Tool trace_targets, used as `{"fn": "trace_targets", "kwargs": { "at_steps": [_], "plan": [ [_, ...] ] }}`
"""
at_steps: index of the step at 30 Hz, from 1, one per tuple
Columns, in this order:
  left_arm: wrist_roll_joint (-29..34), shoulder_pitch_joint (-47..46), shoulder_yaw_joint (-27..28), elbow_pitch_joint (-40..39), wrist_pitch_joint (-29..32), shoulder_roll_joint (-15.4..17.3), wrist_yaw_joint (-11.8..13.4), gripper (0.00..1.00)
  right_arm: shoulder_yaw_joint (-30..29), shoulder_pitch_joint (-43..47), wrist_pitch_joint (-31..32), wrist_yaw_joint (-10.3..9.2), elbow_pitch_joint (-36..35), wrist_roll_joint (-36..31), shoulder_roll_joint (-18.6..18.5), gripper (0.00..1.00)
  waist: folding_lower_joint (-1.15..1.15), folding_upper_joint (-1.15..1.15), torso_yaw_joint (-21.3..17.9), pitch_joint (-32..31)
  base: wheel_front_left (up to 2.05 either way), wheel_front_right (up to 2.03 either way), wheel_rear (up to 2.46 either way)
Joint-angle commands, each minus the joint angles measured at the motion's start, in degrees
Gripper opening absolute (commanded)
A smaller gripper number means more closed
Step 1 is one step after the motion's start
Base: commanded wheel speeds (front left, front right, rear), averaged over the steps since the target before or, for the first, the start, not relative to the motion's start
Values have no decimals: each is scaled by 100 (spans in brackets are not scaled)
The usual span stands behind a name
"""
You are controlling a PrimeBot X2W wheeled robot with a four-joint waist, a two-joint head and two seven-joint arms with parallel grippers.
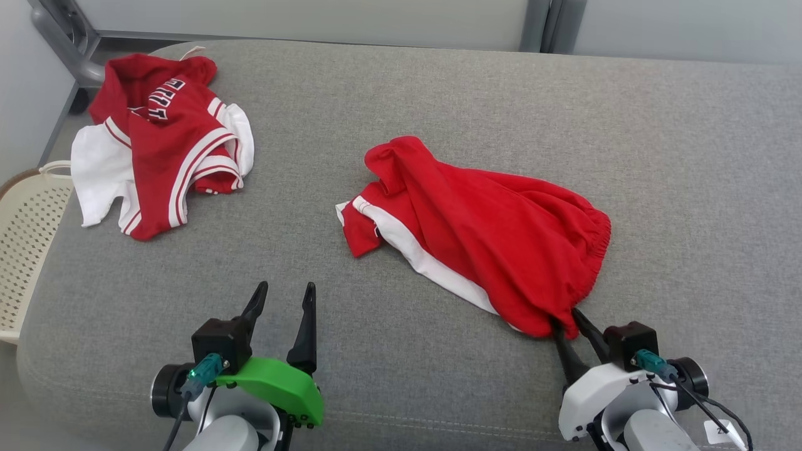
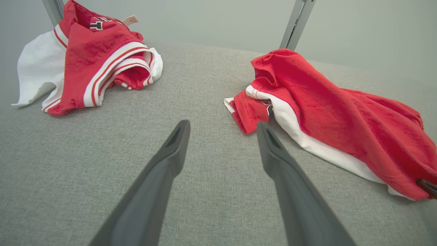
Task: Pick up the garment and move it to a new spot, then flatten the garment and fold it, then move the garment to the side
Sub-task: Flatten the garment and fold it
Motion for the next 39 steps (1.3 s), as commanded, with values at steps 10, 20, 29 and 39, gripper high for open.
{"fn": "trace_targets", "kwargs": {
  "at_steps": [10, 20, 29, 39],
  "plan": [
    [-29, 246, 52, -100, -36, 25, 68, 100, -13, -259, 110, -2, -445, 410, -226, 0, 0, 0, -69, -133, 0, 0, 0],
    [38, 232, -26, -122, -54, -118, -34, 100, -330, -937, 1655, -2, -963, 1066, -743, 0, 0, 0, 172, -105, 0, 0, 0],
    [129, -9, -55, -88, -71, -249, -133, 100, -647, -1874, 2331, -2, -274, 834, -1125, 0, 0, 0, 535, 188, 0, 0, 0],
    [265, -248, -83, 28, -85, -387, -247, 100, -865, -2663, 2445, -2, 1393, 512, -1355, 0, 0, 0, 717, 457, 0, 0, 0]
  ]
}}
